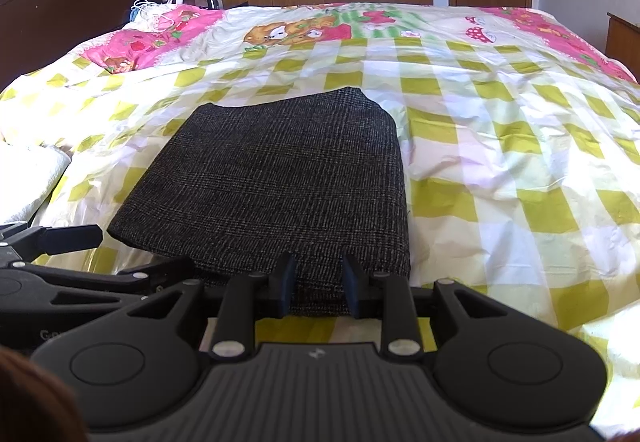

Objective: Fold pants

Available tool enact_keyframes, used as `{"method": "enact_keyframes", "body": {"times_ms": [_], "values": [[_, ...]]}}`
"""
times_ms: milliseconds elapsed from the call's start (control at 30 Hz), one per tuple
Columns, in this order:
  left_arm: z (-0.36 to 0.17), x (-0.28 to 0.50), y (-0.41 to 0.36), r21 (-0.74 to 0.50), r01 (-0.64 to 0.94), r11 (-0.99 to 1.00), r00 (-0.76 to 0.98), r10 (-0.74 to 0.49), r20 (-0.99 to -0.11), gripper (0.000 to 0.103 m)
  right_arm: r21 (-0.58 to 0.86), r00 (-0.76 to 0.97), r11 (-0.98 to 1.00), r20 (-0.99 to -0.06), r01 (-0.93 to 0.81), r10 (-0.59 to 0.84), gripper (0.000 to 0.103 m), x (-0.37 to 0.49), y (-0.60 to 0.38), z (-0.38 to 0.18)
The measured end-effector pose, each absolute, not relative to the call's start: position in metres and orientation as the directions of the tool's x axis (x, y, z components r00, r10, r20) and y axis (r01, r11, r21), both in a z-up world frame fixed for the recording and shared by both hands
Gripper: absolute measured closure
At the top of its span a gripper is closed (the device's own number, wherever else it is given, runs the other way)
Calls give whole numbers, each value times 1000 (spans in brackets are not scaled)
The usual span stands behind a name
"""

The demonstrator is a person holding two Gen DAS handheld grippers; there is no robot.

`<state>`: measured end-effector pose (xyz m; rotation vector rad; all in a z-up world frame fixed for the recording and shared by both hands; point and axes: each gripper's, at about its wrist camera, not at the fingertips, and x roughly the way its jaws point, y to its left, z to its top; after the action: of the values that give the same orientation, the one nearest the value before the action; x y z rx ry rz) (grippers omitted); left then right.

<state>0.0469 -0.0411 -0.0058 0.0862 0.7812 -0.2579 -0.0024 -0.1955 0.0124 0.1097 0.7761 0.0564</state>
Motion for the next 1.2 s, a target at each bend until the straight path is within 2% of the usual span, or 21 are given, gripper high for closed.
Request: {"method": "enact_keyframes", "body": {"times_ms": [400,533,1200], "values": [[-10,39,-35,-27,246,969,673,-191,-714,0,121,711,993,-698,-7,90,75,-13,-191,14],[-8,37,-30,-36,233,972,679,-189,-709,0,130,706,992,-702,-5,95,70,-14,-191,13],[-16,33,-26,-11,211,977,684,-156,-713,0,120,685,993,-723,-1,88,69,-23,-182,13]]}}
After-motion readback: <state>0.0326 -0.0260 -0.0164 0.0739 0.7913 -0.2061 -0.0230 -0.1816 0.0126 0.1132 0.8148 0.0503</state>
